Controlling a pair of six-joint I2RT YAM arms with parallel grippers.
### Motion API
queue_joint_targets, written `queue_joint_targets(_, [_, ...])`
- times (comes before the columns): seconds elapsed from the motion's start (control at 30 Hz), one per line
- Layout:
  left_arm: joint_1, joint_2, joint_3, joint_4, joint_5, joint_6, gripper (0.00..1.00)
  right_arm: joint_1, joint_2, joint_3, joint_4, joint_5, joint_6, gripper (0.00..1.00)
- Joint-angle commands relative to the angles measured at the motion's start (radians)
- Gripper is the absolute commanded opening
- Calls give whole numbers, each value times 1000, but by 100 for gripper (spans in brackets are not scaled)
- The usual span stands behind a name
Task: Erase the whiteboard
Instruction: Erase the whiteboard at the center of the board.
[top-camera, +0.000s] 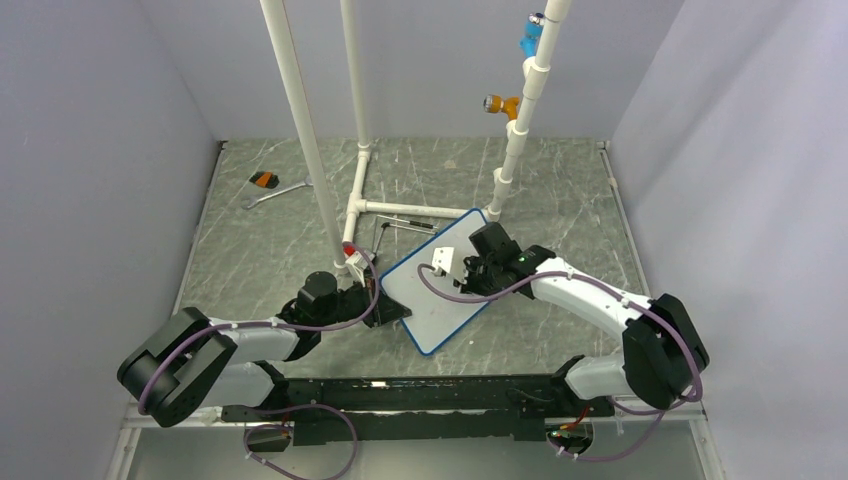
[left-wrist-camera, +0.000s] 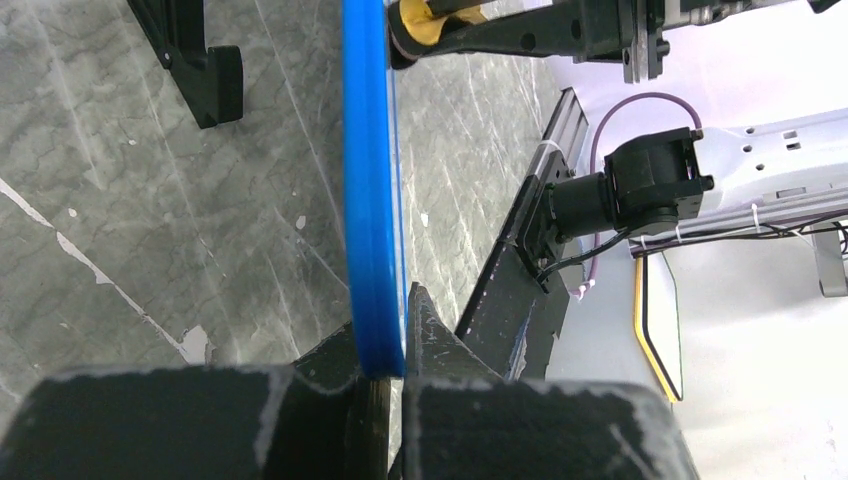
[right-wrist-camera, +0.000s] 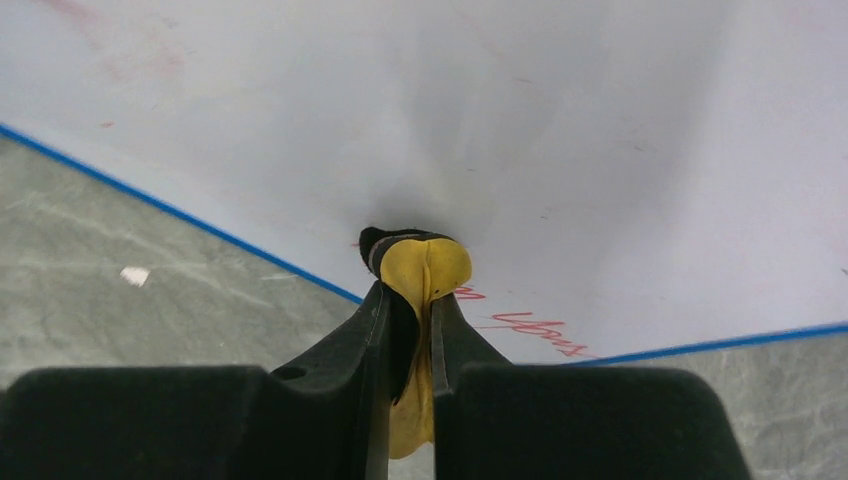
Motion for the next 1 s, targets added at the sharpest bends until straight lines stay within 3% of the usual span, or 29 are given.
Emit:
queue_joint_targets(0.0, [-19,-19,27,53,116,6,0,21,43,54,-166,-229,-162,0])
queue_joint_targets(0.13, [-20,-20,27,54,116,6,0,49,31,56,-138,-229,-137,0])
queue_joint_targets(0.3, [-20,-18,21,62,115,4,0,5,-11,17,96,13,44,0])
queue_joint_targets(0.43, [-20,-10,27,68,121,0,0,-48,-17,10,145,103,85,0])
queue_joint_targets(0.53, [-19,-7,27,69,122,0,0,-54,-6,24,77,58,33,0])
queue_joint_targets(0.67, [-19,-12,25,64,120,2,0,-30,17,48,-121,-194,-128,0])
queue_joint_targets(0.73, [-19,-14,24,64,118,3,0,4,23,49,-171,-234,-180,0])
queue_joint_targets(0.87, [-20,-16,21,64,117,2,0,28,45,58,-199,-237,-196,0])
queue_joint_targets(0.97, [-20,-16,24,63,117,4,0,27,63,50,-123,-121,-126,0])
